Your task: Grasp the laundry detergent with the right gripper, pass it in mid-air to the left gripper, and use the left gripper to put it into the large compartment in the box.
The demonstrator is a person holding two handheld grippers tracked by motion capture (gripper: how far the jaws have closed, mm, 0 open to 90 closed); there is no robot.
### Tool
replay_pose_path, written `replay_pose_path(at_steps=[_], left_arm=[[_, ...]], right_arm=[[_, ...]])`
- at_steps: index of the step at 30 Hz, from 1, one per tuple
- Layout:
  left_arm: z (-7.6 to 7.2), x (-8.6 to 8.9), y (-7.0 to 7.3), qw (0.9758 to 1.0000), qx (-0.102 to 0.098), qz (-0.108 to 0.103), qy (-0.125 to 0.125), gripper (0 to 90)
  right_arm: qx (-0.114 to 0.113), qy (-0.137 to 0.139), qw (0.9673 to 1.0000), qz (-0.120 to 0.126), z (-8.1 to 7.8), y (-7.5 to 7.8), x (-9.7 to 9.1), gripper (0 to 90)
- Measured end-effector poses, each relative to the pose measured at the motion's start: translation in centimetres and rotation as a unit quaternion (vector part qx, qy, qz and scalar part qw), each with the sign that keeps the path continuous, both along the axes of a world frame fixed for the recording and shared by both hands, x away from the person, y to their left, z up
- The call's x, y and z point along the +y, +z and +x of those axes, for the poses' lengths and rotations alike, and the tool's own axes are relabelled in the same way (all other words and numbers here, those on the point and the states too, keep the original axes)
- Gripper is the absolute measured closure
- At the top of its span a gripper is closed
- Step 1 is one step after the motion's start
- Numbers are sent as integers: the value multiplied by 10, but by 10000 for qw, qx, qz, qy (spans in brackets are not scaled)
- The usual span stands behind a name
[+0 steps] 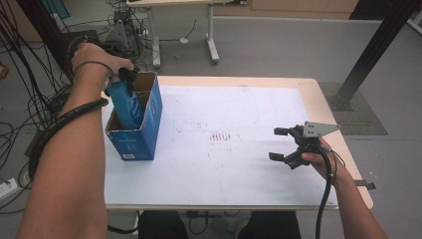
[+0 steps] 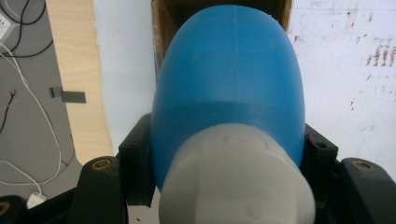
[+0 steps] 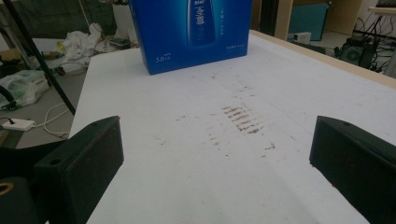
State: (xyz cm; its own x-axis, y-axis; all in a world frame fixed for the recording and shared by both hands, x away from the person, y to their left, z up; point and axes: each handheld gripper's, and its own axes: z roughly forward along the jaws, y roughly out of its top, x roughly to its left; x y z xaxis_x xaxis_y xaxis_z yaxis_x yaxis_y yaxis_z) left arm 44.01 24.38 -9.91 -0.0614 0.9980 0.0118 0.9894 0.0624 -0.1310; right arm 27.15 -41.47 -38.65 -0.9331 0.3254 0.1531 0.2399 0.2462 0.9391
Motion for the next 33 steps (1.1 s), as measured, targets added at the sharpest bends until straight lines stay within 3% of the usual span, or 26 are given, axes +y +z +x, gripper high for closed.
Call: replay_pose_path(at_steps=[19,33], left_arm=[[4,3,-38,9996,264,-104,7,377],[2,7,-58,9993,351,-135,49,377]], right_arm=[[5,2,10000,-12,0,0,-1,28],[50,-3,10000,-30,0,-1,0,28]])
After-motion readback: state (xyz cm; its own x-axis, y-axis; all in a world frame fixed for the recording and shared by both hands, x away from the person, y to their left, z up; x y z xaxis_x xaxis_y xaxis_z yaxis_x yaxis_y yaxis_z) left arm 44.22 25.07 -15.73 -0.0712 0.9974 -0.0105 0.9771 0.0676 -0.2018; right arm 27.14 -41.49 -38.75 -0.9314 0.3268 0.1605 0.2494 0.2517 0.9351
